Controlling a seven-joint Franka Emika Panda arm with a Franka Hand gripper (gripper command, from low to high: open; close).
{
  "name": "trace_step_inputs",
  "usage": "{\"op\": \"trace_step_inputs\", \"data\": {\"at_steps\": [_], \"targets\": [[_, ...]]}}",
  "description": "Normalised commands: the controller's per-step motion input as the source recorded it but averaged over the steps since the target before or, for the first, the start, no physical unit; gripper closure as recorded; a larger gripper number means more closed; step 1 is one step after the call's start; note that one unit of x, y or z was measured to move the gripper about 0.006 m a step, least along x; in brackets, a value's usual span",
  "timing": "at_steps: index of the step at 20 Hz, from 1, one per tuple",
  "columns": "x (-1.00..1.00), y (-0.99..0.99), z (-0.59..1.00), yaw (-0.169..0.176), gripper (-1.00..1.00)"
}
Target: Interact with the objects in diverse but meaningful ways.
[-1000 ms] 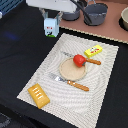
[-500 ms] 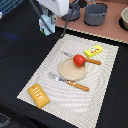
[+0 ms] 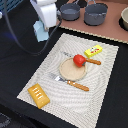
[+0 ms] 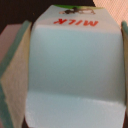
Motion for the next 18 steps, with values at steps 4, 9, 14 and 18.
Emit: {"op": "trace_step_inputs", "data": {"at_steps": [4, 9, 14, 18], "targets": [[0.0, -0.23, -0.07, -0.249, 1.0], [0.46, -0.39, -0.02, -0.161, 1.0], [0.71, -0.37, -0.02, -0.143, 1.0], [0.8, -0.38, -0.07, -0.122, 1.0]]}}
